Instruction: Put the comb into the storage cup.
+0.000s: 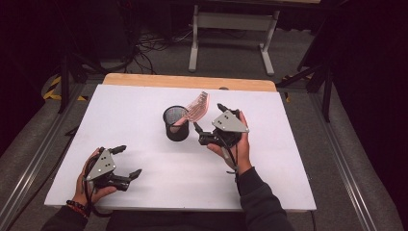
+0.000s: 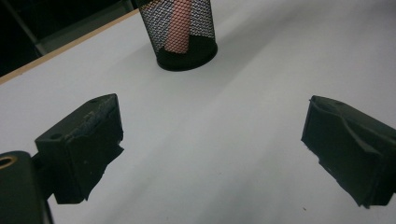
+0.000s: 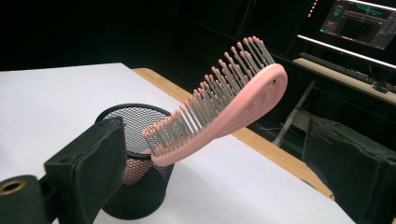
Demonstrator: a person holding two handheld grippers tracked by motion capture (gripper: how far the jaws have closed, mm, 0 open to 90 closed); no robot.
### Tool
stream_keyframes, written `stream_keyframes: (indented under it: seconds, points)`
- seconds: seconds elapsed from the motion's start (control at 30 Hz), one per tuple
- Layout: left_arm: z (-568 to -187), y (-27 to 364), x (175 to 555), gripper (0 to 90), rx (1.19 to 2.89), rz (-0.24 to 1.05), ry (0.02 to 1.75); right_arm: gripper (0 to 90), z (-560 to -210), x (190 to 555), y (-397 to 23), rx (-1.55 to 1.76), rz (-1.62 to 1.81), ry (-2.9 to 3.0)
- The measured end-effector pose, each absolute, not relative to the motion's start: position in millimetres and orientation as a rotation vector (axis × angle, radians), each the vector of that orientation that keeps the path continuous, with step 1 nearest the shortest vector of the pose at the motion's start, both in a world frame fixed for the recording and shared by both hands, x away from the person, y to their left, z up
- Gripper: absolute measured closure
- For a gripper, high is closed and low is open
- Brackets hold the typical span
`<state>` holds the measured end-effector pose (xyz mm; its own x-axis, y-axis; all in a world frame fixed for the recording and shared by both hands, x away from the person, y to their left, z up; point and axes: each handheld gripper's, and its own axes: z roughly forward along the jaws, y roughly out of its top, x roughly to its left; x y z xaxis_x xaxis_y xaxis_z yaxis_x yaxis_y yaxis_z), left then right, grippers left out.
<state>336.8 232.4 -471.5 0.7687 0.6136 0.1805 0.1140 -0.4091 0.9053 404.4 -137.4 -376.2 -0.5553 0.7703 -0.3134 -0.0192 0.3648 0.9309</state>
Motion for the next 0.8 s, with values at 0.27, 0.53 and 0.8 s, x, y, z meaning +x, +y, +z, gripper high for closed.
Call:
stream_keyframes:
  seconds: [0.27, 0.53, 0.8]
  points:
    - [-471, 232, 336, 6.0, 1.943, 0.611, 0.547, 7.3, -373, 400, -141, 0.628, 1.254, 1.838]
    - [-471, 233, 336, 6.0, 1.941, 0.611, 0.549, 7.6, -370, 396, -145, 0.6, 1.236, 1.854]
    - [-470, 233, 337, 6.0, 1.94, 0.609, 0.547, 7.6, -368, 391, -146, 0.578, 1.235, 1.852]
